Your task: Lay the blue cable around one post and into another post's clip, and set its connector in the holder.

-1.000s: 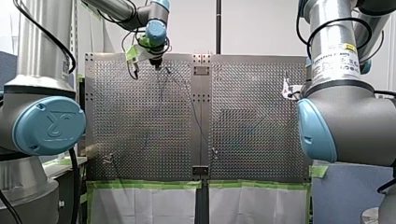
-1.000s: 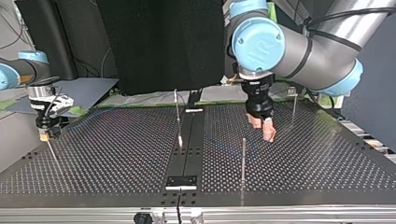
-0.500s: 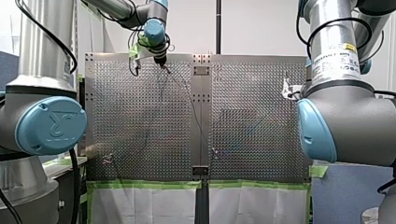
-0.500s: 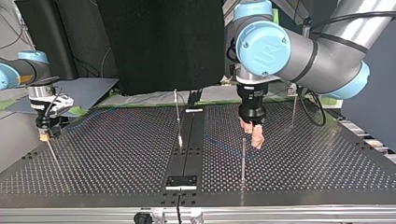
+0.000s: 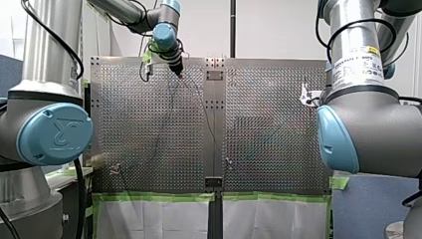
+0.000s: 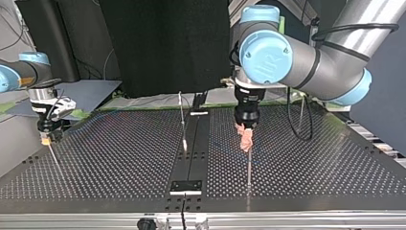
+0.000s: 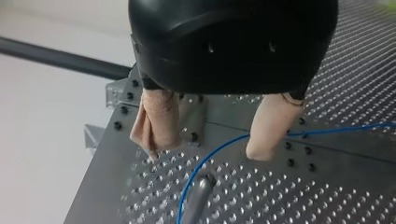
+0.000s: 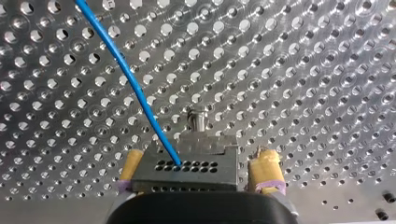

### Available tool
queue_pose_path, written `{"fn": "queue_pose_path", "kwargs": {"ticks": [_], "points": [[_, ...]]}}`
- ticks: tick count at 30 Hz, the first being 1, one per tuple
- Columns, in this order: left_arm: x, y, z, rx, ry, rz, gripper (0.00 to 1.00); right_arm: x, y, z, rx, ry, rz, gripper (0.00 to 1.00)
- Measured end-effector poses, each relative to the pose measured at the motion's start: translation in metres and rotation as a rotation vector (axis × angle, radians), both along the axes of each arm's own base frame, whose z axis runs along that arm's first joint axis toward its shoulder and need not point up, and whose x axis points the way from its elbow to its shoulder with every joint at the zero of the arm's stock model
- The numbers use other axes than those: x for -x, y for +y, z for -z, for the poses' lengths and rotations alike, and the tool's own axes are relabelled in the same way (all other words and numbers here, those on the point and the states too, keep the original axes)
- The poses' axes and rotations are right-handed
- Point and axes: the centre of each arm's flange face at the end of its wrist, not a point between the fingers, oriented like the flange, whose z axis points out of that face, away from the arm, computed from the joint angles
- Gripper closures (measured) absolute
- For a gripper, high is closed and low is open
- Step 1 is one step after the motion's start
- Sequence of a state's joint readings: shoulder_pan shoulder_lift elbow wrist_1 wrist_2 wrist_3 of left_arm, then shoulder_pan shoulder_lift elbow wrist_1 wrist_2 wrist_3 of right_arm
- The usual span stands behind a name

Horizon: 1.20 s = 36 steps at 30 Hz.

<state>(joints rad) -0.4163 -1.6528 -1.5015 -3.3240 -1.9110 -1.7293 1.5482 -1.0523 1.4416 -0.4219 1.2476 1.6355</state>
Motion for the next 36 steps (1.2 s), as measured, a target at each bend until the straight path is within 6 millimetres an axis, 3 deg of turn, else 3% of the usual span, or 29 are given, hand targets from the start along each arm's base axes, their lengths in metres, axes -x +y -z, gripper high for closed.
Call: {"fn": "queue_pose_path", "kwargs": {"ticks": [36], "points": [[0.0047,-0.0048,-0.0018,-0.303,-0.003,0.085,0.00,0.0029,-0.0012,-0.0009,-0.001,-0.009,0.006,0.00]]}}
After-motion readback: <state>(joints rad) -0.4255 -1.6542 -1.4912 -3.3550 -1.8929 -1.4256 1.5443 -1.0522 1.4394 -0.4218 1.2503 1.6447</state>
